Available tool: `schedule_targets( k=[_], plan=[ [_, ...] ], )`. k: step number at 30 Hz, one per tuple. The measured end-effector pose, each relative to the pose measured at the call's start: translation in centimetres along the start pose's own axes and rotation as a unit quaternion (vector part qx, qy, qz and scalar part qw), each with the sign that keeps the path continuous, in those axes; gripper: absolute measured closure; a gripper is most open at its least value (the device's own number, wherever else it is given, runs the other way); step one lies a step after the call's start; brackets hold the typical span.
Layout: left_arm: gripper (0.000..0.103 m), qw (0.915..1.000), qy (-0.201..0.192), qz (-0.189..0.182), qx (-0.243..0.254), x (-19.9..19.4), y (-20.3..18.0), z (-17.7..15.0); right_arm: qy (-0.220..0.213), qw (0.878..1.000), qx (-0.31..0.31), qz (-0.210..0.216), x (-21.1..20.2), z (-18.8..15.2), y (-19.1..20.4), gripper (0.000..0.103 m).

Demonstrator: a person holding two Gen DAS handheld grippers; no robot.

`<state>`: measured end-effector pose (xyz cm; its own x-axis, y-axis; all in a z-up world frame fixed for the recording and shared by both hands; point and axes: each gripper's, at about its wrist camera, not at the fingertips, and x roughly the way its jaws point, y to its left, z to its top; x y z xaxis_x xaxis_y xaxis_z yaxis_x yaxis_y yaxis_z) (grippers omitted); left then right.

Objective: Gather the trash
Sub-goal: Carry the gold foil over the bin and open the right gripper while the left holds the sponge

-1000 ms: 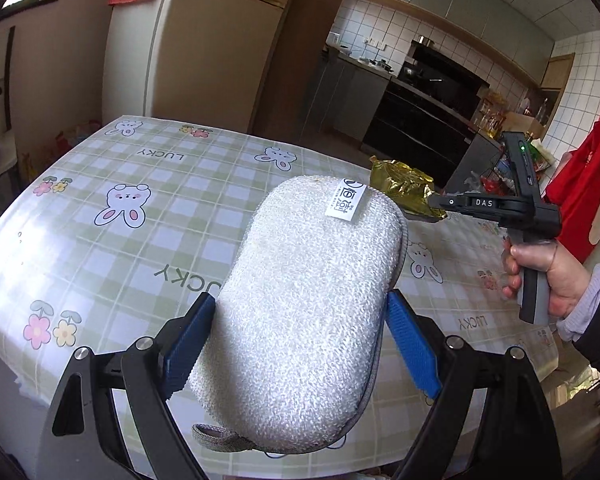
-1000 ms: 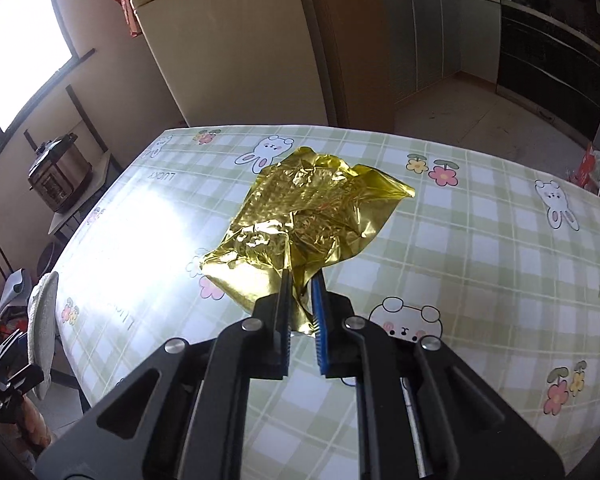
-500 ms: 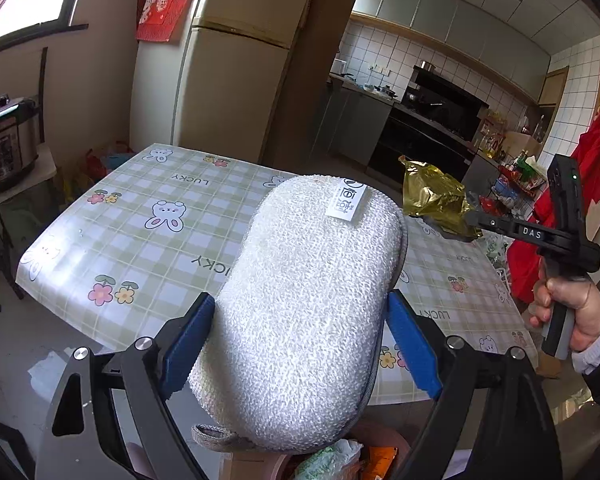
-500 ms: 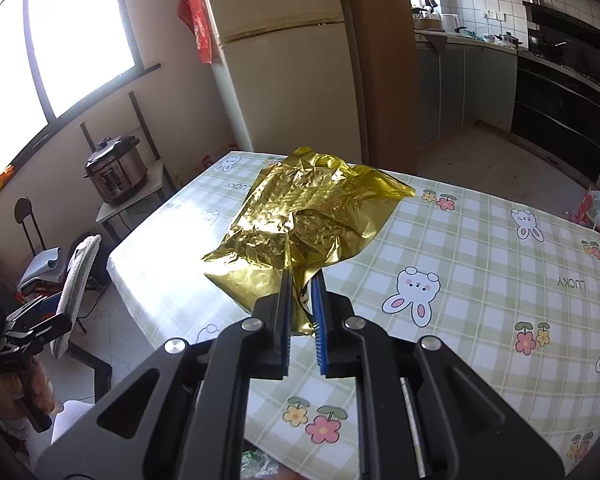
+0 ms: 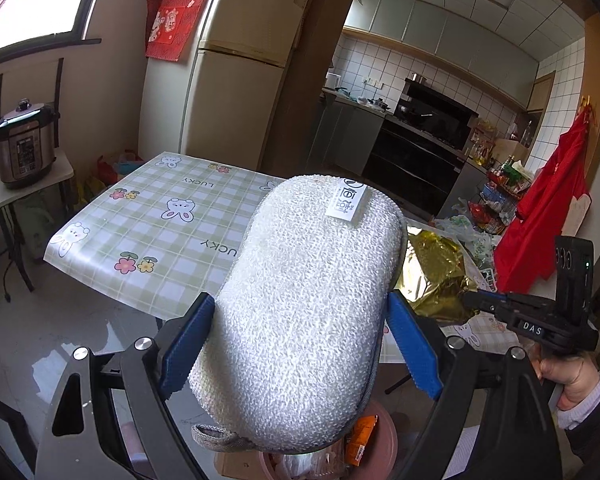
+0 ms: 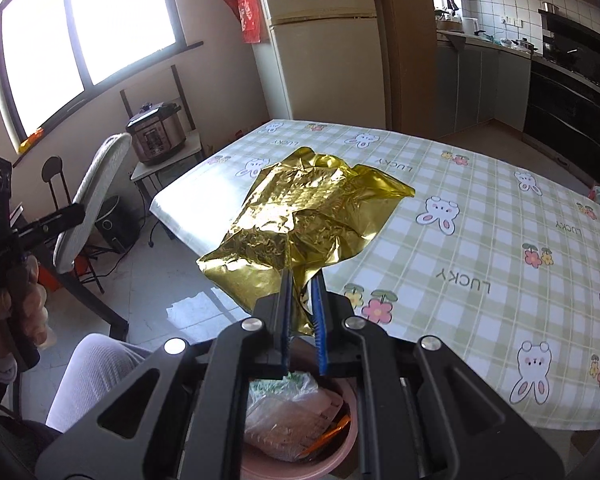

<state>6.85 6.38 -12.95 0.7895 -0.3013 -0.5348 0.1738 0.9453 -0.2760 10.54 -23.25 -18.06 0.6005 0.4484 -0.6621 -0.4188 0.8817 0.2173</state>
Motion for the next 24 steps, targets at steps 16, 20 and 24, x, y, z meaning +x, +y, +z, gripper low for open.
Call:
schedule_targets(
  k=[16,20,24],
  plan=[
    [0.019,1.0,-0.003,0.002,-0.002,-4.7,0.1,-4.7,0.037,0.999,-0.008,0.015,-1.4,-7.9,5.1,0.09],
    [0.019,0.9999,-0.012,-0.002,-0.001,-5.4,0.0,-4.7,0.04,0.999,-0.015,0.018,-1.8,-8.3,5.5,0.09],
    [0.019,0.9998,-0.016,-0.009,-0.004,-5.8,0.1,-4.7,0.047,0.998,-0.018,0.021,-1.5,-8.8,5.8,0.089]
  ],
)
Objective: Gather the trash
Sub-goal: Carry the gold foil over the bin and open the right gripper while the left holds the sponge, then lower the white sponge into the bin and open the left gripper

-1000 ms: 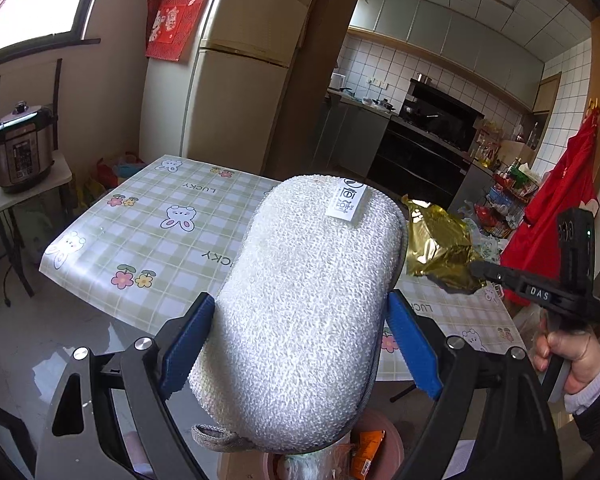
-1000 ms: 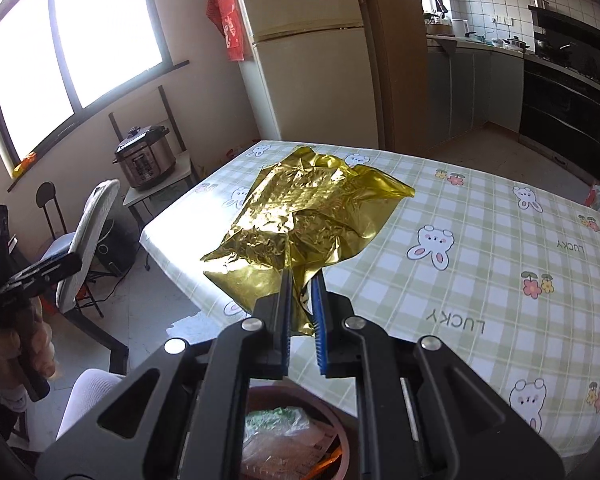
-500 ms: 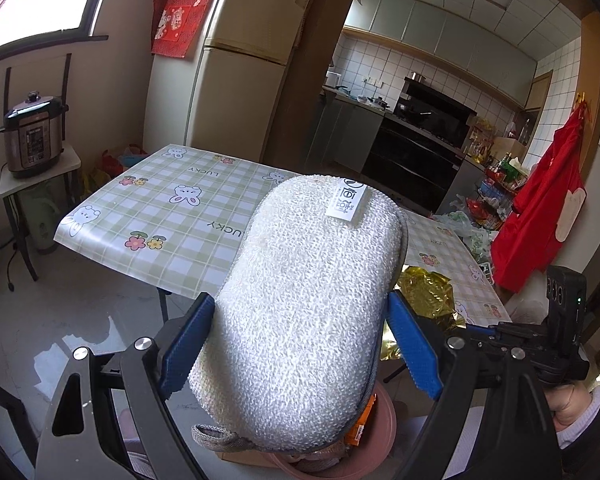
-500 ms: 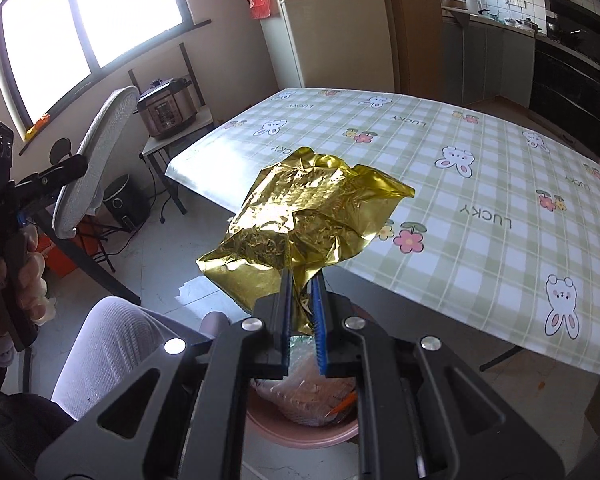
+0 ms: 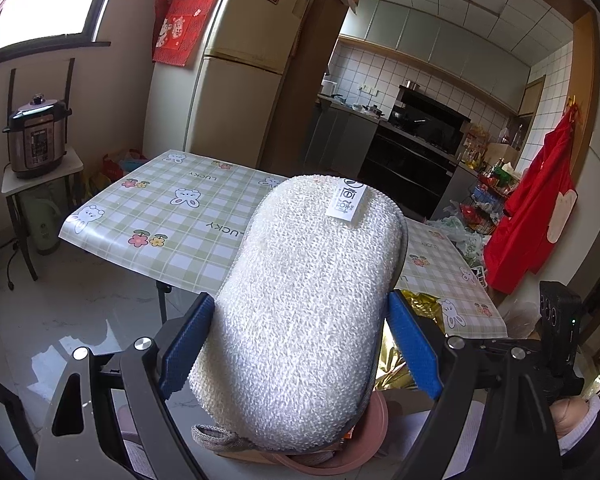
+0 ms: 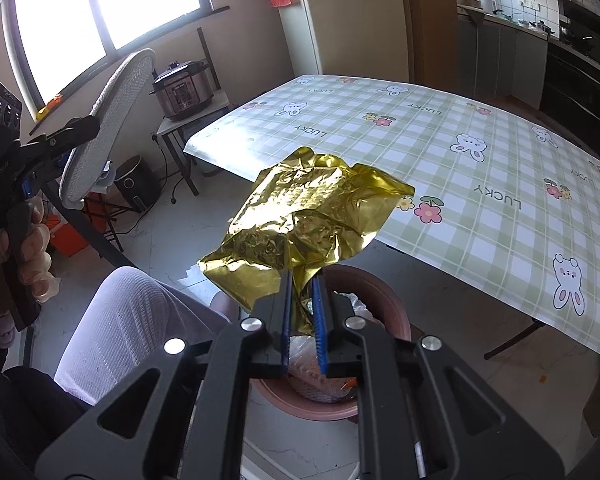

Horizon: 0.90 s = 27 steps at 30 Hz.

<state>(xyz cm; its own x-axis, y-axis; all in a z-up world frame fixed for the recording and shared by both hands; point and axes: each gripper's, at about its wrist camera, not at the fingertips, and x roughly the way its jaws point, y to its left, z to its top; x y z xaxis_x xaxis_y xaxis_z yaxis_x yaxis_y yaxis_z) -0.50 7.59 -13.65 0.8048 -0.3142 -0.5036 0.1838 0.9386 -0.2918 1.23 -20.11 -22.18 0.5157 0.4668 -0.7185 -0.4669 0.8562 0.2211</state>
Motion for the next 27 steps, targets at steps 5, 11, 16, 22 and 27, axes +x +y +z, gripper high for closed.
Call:
schedule_targets(
  k=[5,11,16,22,27],
  plan=[
    [0.018,1.0,0.002,-0.001,0.001,0.0,-0.1,-0.3,0.017,1.0,0.002,0.005,1.2,-0.7,0.1,0.089],
    [0.018,1.0,0.007,-0.003,-0.002,0.5,0.1,-0.3,0.039,0.999,-0.004,0.004,2.6,-1.1,-0.1,0.068],
    [0.018,0.9999,0.012,-0.007,-0.004,1.0,0.3,-0.5,0.018,1.0,0.001,-0.018,1.8,-0.2,-0.5,0.034],
    [0.018,0.9997,0.021,-0.011,-0.001,1.5,-0.1,-1.0,-0.044,0.998,0.011,-0.044,-1.3,2.6,-1.0,0.006],
    [0.018,0.9993,0.032,-0.016,0.008,2.0,-0.7,-1.3,-0.09,0.993,0.019,-0.074,-4.1,4.6,-1.5,0.006]
  ],
)
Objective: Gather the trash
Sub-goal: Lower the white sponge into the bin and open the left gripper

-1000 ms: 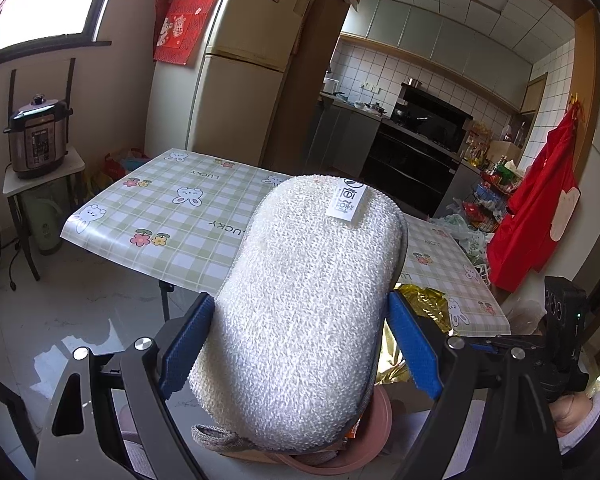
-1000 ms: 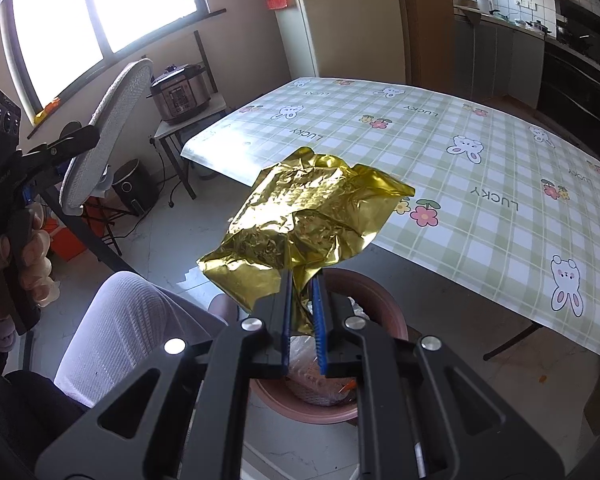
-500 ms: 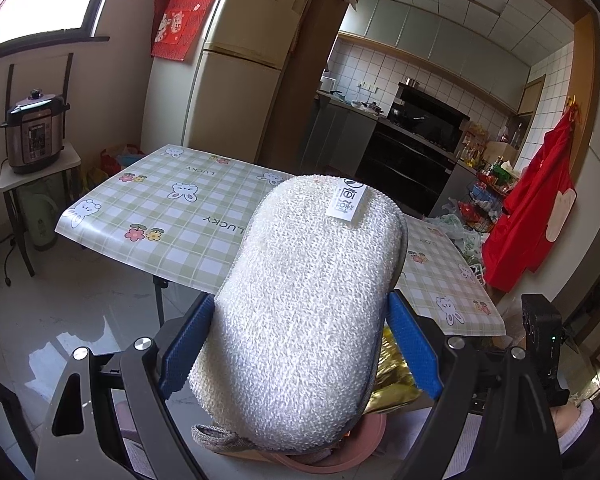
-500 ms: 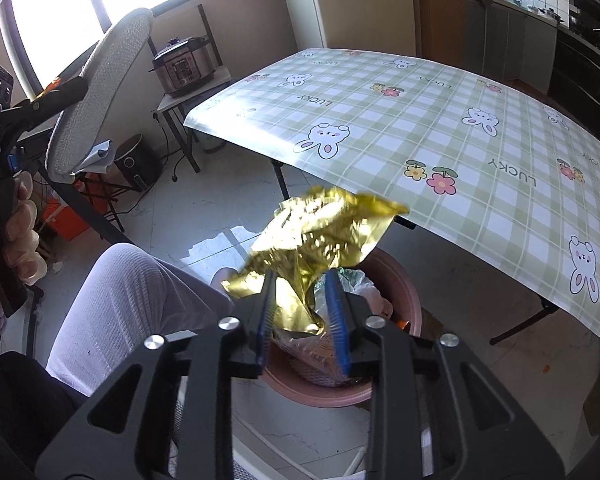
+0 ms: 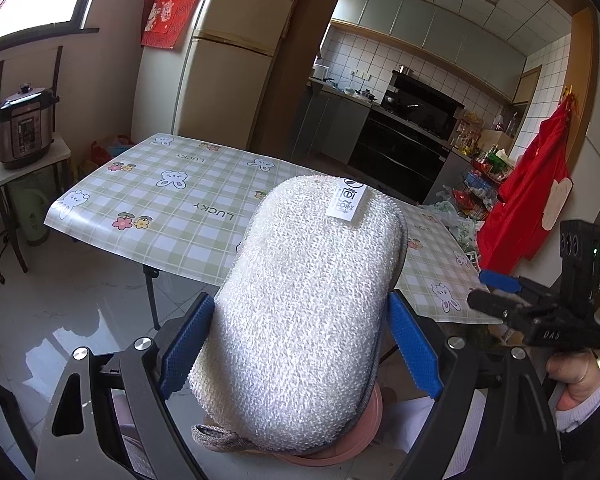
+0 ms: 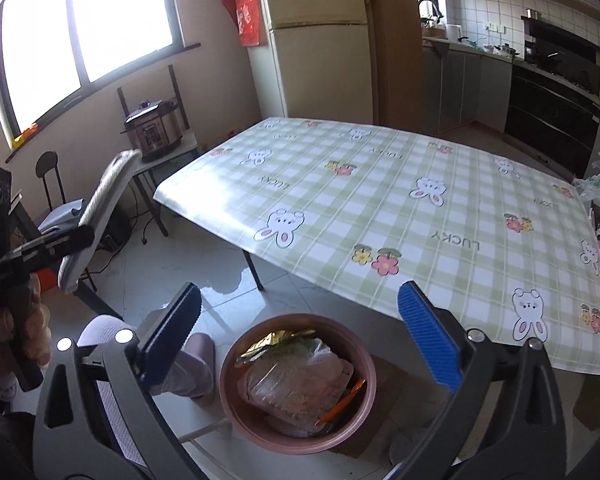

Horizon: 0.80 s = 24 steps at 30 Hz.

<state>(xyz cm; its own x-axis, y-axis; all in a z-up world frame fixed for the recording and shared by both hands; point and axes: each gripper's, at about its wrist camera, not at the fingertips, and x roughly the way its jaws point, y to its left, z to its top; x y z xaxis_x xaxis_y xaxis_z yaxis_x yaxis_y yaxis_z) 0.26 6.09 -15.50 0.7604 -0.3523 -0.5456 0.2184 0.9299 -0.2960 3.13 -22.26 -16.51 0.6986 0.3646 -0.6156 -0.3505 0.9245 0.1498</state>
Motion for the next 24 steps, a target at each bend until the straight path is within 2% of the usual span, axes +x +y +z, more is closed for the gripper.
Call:
schedule_targets(
  k=[4,10,17,21,24],
  plan=[
    [0.018,0.9996,0.011,-0.004,0.025,0.7,-1.2,-0.2,-0.039,0.999,0.002,-0.025,-2.0,1.7,-0.7,0.006],
    [0.018,0.997,0.031,-0.013,0.069,2.2,-3.7,-0.8,-0.076,0.997,0.004,-0.034,-4.3,3.0,-2.1,0.006],
    [0.016,0.9936,0.054,-0.041,0.09,4.6,-6.0,-0.9,-0.076,0.996,0.021,-0.042,-4.5,3.1,-3.9,0.006],
    [0.01,0.9917,0.061,-0.068,0.091,5.6,-6.9,-0.6,-0.071,0.996,0.032,-0.042,-4.3,2.9,-4.5,0.006],
    [0.008,0.9912,0.06,-0.069,0.095,5.8,-7.3,-0.5,-0.065,0.996,0.034,-0.043,-4.0,2.8,-4.6,0.006]
  ],
)
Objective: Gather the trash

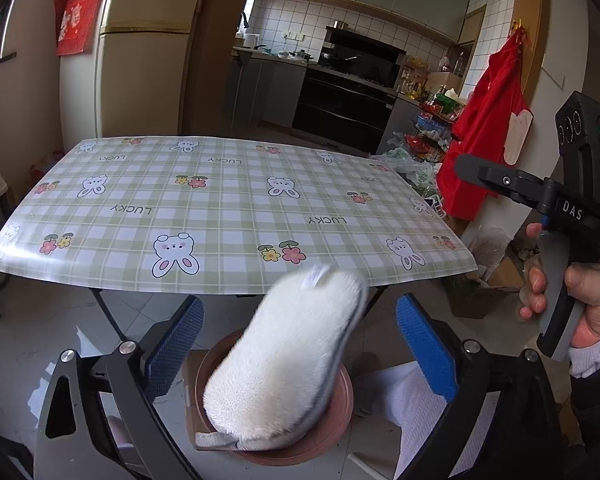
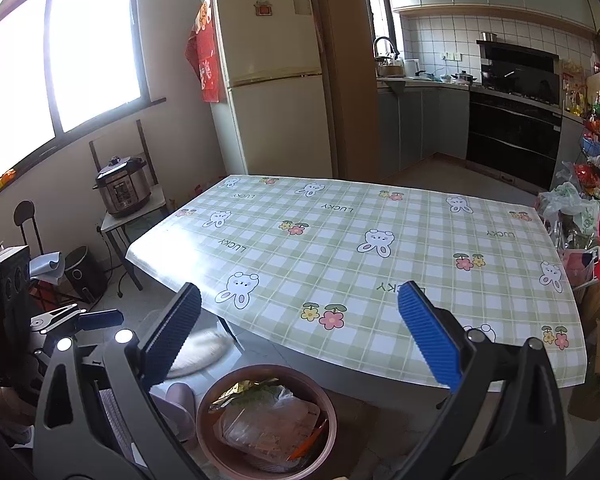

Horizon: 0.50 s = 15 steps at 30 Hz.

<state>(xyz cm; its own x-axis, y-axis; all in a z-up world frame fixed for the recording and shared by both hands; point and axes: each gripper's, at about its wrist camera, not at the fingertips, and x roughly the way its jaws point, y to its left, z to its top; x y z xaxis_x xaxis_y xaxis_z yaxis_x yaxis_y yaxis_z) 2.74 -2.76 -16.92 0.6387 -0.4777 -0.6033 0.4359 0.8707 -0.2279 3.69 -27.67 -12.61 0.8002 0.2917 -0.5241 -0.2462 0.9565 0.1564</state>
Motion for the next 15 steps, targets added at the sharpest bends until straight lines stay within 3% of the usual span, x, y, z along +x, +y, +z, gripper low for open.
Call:
schedule_targets(
  k=[9,15],
  plan=[
    [0.006,0.9972,-0.035,0.058,-0.03,-2.2,2.5,0.8,0.016,1.0,-0.004,-0.006,0.7,-0.4,0.9,0.006],
    [0.006,0.9921,-0.068,0.103,-0.023,-4.6,3.3,2.0,0.021,0.999,-0.018,-0.02,0.5,0.1,2.1,0.006]
  ],
)
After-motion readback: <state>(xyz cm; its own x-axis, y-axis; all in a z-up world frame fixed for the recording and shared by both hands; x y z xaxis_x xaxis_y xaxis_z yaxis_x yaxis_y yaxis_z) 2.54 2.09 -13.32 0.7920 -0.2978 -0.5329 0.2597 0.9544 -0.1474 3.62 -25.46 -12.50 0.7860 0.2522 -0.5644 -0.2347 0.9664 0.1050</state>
